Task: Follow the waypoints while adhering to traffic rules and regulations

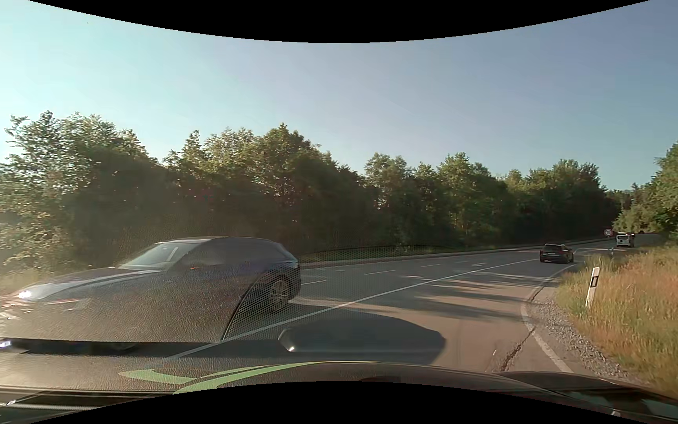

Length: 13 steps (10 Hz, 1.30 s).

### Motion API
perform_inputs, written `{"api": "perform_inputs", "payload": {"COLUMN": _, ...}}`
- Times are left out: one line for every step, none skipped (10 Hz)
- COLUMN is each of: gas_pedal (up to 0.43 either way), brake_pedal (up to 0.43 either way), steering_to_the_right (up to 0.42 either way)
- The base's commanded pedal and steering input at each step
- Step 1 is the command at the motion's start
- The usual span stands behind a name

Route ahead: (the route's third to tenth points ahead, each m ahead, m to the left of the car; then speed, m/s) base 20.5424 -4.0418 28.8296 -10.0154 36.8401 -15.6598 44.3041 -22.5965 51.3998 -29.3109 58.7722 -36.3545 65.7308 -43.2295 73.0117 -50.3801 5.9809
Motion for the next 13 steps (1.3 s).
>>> {"api": "perform_inputs", "payload": {"gas_pedal": 0.622, "brake_pedal": 0.0, "steering_to_the_right": 0.212}}
{"api": "perform_inputs", "payload": {"gas_pedal": 0.598, "brake_pedal": 0.0, "steering_to_the_right": 0.211}}
{"api": "perform_inputs", "payload": {"gas_pedal": 0.579, "brake_pedal": 0.0, "steering_to_the_right": 0.211}}
{"api": "perform_inputs", "payload": {"gas_pedal": 0.579, "brake_pedal": 0.0, "steering_to_the_right": 0.211}}
{"api": "perform_inputs", "payload": {"gas_pedal": 0.579, "brake_pedal": 0.0, "steering_to_the_right": 0.21}}
{"api": "perform_inputs", "payload": {"gas_pedal": 0.579, "brake_pedal": 0.0, "steering_to_the_right": 0.209}}
{"api": "perform_inputs", "payload": {"gas_pedal": 0.579, "brake_pedal": 0.0, "steering_to_the_right": 0.207}}
{"api": "perform_inputs", "payload": {"gas_pedal": 0.571, "brake_pedal": 0.0, "steering_to_the_right": 0.204}}
{"api": "perform_inputs", "payload": {"gas_pedal": 0.571, "brake_pedal": 0.0, "steering_to_the_right": 0.202}}
{"api": "perform_inputs", "payload": {"gas_pedal": 0.571, "brake_pedal": 0.0, "steering_to_the_right": 0.198}}
{"api": "perform_inputs", "payload": {"gas_pedal": 0.571, "brake_pedal": 0.0, "steering_to_the_right": 0.19}}
{"api": "perform_inputs", "payload": {"gas_pedal": 0.571, "brake_pedal": 0.0, "steering_to_the_right": 0.183}}
{"api": "perform_inputs", "payload": {"gas_pedal": 0.571, "brake_pedal": 0.0, "steering_to_the_right": 0.168}}
